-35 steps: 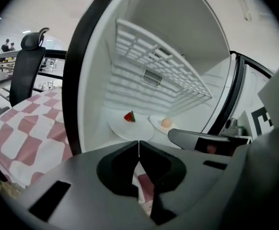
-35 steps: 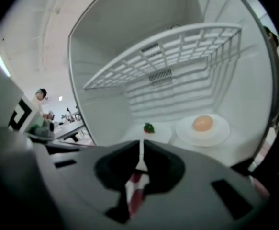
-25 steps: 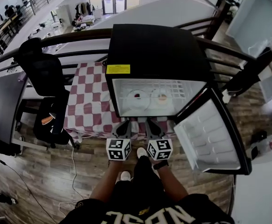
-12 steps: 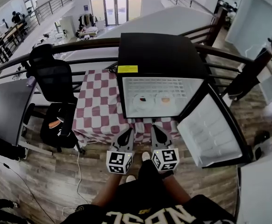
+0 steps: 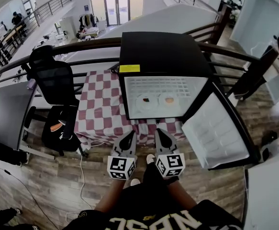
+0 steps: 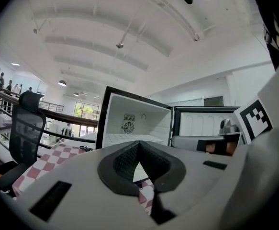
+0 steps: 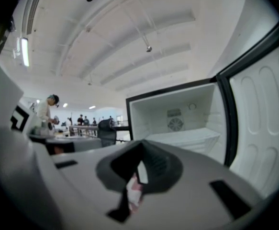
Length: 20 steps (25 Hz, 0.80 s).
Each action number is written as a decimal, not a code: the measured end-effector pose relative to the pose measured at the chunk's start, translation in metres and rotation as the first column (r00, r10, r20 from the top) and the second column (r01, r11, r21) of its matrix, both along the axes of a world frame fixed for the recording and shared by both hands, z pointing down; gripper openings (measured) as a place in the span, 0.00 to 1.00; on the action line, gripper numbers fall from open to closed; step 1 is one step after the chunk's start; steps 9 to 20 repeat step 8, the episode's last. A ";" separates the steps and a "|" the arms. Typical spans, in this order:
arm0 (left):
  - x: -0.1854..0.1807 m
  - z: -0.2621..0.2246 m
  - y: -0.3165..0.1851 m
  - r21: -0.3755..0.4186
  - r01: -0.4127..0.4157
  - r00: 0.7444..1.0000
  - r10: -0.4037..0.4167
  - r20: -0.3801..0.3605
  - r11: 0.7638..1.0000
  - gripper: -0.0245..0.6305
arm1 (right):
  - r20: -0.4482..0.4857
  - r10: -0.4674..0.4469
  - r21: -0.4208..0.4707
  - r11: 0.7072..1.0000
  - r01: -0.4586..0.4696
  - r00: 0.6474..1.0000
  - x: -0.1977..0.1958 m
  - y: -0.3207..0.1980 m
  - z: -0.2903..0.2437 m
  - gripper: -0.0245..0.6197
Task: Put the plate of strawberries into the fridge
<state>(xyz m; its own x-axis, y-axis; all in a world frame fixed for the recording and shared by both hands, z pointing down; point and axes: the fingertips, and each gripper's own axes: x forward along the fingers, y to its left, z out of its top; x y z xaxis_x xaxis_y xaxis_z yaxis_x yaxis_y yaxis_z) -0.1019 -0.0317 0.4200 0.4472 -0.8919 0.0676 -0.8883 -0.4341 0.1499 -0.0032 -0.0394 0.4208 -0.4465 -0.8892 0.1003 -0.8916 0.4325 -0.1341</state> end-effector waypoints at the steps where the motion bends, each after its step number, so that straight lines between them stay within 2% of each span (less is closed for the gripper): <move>1: 0.000 -0.002 -0.001 0.004 0.001 1.000 -0.001 -0.002 1.000 0.07 | 0.001 0.001 0.003 1.000 -0.001 1.000 0.001 -0.001 -0.001 0.07; 20: 0.001 -0.005 -0.013 0.014 0.019 1.000 -0.019 -0.016 1.000 0.07 | -0.017 -0.003 0.004 1.000 0.003 1.000 0.007 -0.012 0.001 0.07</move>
